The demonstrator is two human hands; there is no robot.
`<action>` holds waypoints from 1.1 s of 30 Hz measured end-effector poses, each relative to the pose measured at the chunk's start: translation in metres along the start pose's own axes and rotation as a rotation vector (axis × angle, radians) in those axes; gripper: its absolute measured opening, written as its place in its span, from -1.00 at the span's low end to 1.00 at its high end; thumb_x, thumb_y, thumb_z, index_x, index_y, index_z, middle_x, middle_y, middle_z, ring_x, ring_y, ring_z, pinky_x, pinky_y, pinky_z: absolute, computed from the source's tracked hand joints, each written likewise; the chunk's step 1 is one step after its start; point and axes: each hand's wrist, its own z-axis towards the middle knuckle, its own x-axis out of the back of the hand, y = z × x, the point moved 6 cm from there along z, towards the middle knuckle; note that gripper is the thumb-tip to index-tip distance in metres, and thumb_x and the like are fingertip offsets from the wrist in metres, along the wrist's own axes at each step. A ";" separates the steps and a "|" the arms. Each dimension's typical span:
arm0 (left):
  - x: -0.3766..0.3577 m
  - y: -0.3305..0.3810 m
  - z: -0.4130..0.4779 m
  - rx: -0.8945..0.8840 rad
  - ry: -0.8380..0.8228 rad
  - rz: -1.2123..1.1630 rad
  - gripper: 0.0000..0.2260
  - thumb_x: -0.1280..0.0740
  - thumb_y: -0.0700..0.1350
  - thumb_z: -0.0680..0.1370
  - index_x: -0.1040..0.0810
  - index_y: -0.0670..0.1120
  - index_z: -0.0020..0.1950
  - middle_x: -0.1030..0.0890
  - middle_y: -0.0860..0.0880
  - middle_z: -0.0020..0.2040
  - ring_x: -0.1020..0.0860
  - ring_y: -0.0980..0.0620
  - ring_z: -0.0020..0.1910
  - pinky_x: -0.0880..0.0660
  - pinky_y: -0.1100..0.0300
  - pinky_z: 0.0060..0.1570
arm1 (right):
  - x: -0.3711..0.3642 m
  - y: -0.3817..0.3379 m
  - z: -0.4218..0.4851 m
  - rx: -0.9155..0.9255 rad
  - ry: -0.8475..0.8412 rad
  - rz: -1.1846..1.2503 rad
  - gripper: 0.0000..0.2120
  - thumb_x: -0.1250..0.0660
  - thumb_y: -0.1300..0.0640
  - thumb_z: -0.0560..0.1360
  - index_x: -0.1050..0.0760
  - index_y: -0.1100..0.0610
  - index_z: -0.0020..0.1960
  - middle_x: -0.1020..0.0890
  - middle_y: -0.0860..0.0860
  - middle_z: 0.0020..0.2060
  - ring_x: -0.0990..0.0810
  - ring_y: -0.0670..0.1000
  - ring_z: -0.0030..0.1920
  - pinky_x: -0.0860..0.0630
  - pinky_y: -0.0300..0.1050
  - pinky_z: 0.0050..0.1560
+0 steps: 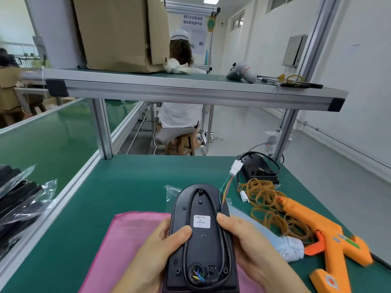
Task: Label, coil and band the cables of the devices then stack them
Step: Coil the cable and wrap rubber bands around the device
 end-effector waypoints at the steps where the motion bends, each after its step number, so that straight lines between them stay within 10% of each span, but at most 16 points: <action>1: 0.001 -0.001 0.001 0.016 -0.012 0.024 -0.48 -0.46 -0.12 0.35 -0.50 -0.14 0.30 -0.65 -0.21 0.16 -0.62 -0.24 0.14 -0.53 -0.13 0.17 | 0.002 0.002 0.001 0.012 0.013 0.005 -0.65 -0.40 0.16 0.36 -0.62 0.31 0.09 -0.64 0.29 0.06 -0.65 0.21 0.06 -0.60 0.03 0.07; 6: 0.007 0.008 0.004 0.130 -0.073 0.334 -0.32 -0.55 0.12 0.22 -0.54 -0.10 0.29 -0.68 -0.05 0.13 -0.65 -0.03 0.12 -0.54 0.06 0.14 | 0.006 0.016 0.006 -0.041 0.052 0.014 -0.67 -0.38 0.13 0.31 -0.67 0.27 0.01 -0.67 0.30 -0.01 -0.69 0.20 -0.03 -0.63 -0.02 -0.09; 9: 0.011 0.026 0.020 0.063 0.097 0.543 -0.21 -0.49 0.27 0.34 -0.34 -0.02 0.46 -0.55 0.08 0.26 -0.56 0.08 0.18 -0.45 0.16 0.18 | 0.010 0.025 0.011 -0.071 0.093 0.037 -0.62 -0.40 0.10 0.31 -0.65 0.28 0.06 -0.64 0.31 0.05 -0.63 0.27 0.09 -0.53 0.16 0.19; 16: -0.054 0.080 0.063 -0.612 0.411 1.170 -0.75 -0.31 -0.04 0.58 -0.55 -0.09 0.22 -0.50 -0.04 0.17 -0.41 -0.04 0.23 -0.27 0.14 0.25 | 0.039 0.034 0.020 -0.066 0.083 0.083 -0.59 -0.46 0.21 0.32 -0.60 0.31 0.14 -0.60 0.36 0.10 -0.55 0.35 0.18 -0.40 0.26 0.31; 20: -0.156 0.082 0.084 -0.942 0.105 1.484 -0.85 -0.29 -0.16 0.58 -0.66 -0.04 -0.03 -0.63 0.01 -0.05 -0.55 -0.02 0.01 -0.48 0.17 0.08 | 0.060 0.032 0.033 -0.083 0.153 -0.206 -0.75 -0.47 0.14 0.40 -0.61 0.07 0.08 -0.68 -0.02 0.05 -0.67 -0.07 -0.01 -0.54 -0.29 -0.02; 27: -0.214 -0.009 0.177 -0.125 -0.251 1.738 -0.82 -0.23 -0.29 0.58 -0.55 -0.28 0.12 -0.58 -0.25 0.16 -0.55 -0.25 0.14 -0.52 -0.10 0.09 | 0.259 -0.058 0.082 -0.320 0.661 -0.908 -0.68 -0.14 0.28 0.62 -0.34 0.16 -0.31 -0.36 -0.04 -0.35 -0.32 -0.13 -0.39 -0.47 -0.46 -0.16; 29: -0.212 -0.025 0.195 -0.058 -0.229 1.724 -0.80 -0.26 -0.21 0.61 -0.55 -0.26 0.17 -0.57 -0.22 0.20 -0.54 -0.23 0.17 -0.51 -0.08 0.15 | 0.283 -0.050 0.107 -0.349 0.638 -0.917 -0.89 -0.15 0.25 0.62 -0.45 0.18 0.01 -0.45 -0.10 -0.19 -0.47 -0.23 -0.29 -0.47 -0.43 0.01; 33: -0.209 -0.046 0.218 -0.001 -0.251 1.777 -0.67 -0.28 0.03 0.60 -0.54 -0.20 0.22 -0.57 -0.16 0.19 -0.55 -0.18 0.15 -0.49 -0.01 0.09 | 0.313 -0.012 0.110 -0.276 0.427 -1.064 -0.64 -0.14 0.20 0.63 -0.28 0.14 0.43 -0.52 -0.07 0.13 -0.46 -0.23 0.24 -0.32 -0.42 0.23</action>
